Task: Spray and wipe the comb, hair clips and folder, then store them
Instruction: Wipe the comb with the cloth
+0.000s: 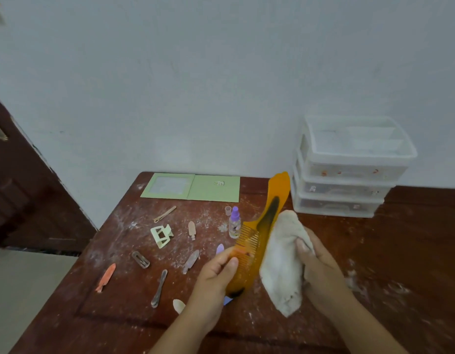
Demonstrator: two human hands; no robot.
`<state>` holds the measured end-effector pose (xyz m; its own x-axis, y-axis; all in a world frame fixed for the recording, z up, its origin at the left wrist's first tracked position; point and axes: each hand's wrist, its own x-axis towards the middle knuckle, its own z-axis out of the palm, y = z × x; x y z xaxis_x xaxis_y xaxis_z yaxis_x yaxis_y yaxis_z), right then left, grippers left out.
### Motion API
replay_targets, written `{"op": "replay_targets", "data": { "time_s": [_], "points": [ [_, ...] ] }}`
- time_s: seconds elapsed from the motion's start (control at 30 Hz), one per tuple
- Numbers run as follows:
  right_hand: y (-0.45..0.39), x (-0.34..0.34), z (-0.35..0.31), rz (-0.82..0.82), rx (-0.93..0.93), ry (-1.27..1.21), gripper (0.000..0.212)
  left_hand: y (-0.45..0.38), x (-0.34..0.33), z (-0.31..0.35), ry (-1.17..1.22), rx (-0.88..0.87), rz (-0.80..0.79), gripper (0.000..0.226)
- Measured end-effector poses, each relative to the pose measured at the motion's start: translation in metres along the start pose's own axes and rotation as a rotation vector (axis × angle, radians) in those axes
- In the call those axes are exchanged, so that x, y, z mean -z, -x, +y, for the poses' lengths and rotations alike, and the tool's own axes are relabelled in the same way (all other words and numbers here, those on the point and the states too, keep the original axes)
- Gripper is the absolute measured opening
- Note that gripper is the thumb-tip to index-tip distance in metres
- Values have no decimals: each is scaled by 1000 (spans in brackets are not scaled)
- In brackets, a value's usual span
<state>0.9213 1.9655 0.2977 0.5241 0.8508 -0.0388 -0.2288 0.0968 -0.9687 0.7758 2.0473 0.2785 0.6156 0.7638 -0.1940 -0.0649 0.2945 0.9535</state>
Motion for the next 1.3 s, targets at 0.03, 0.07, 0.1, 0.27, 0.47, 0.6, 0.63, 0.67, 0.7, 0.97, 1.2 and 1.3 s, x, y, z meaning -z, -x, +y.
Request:
{"op": "replay_targets", "data": {
  "time_s": [0.03, 0.07, 0.1, 0.27, 0.47, 0.6, 0.63, 0.67, 0.7, 0.97, 1.2, 1.3],
  "points": [
    [2, -9, 3, -21, -2, 29, 25, -1, -3, -3, 13, -3, 10, 17],
    [4, -16, 7, -15, 9, 68, 25, -3, -6, -6, 32, -20, 39, 19],
    [5, -22, 13, 6, 35, 122, 23, -3, -9, -8, 38, -47, 78, 20],
    [14, -35, 32, 77, 68, 282, 20, -4, -16, -9, -126, -140, 220, 29],
    [32, -18, 51, -153, -26, 359, 22, -9, -15, -12, -185, -120, 306, 32],
    [23, 6, 38, 46, -59, 174, 17, -10, 5, -17, -213, -78, 167, 18],
    [17, 12, 31, 104, -62, 179, 18, -8, 11, -20, -264, -85, 97, 17],
    [12, 20, 25, 138, -55, 189, 18, -6, 16, -22, -327, -111, 27, 17],
    [8, 25, 15, 149, -32, 189, 16, -4, 20, -22, -402, -149, -43, 18],
    [-6, 47, -1, -24, -5, 405, 47, -15, 52, -30, -1048, -519, -209, 33],
    [-9, 53, 9, -213, 234, 1098, 23, -30, 67, -35, -1455, -916, 63, 26],
    [-11, 49, 17, -277, 571, 1419, 13, -33, 70, -34, -1412, -959, 265, 24]
  ]
}}
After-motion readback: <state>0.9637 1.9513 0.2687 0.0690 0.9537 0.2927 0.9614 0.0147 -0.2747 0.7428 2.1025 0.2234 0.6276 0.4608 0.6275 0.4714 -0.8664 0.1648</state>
